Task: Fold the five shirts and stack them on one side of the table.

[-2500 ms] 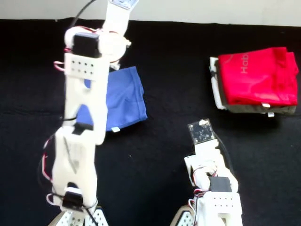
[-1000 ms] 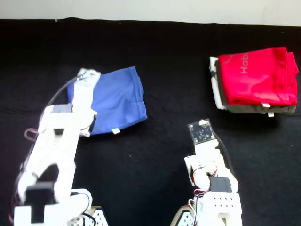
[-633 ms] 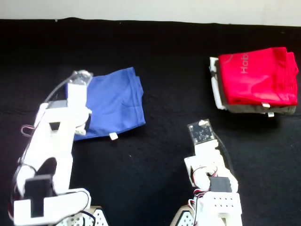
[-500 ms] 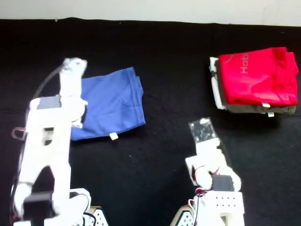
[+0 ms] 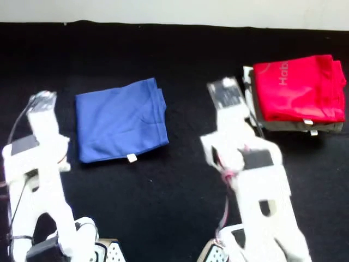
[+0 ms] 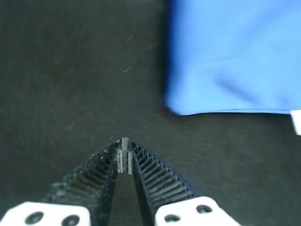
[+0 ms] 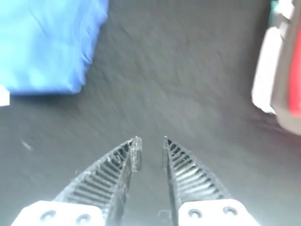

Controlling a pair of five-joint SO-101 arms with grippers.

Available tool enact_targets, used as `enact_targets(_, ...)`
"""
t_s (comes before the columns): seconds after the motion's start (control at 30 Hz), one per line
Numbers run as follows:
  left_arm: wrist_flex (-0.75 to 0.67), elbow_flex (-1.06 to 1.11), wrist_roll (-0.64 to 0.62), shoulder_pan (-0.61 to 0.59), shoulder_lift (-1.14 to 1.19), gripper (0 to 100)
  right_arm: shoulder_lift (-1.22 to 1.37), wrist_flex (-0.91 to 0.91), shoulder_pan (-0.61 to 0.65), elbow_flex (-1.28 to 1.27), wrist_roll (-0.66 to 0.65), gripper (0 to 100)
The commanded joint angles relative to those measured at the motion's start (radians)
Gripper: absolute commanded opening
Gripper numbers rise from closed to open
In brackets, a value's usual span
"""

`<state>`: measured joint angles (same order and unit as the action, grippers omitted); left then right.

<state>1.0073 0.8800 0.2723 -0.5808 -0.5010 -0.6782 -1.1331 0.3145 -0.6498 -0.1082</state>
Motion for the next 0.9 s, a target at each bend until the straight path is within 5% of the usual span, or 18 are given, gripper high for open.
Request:
enact_targets(0.0,-0.135,0.088,-0.008,-0.085,0.012,1,0.282,-0.004,0.11,0.295,0.141,8.7)
enact_targets(0.2,-0.275,0.223,-0.008,-0.136,0.062,1,0.728,-0.058,0.217,0.72,0.247,10.8)
enact_targets(0.47,-0.308,0.259,-0.008,-0.133,0.067,1,1.283,-0.252,0.337,1.385,0.321,33.0)
enact_targets(0.87,-0.308,0.26,-0.008,-0.133,0.067,1,1.784,-0.38,0.285,2.022,0.342,33.4)
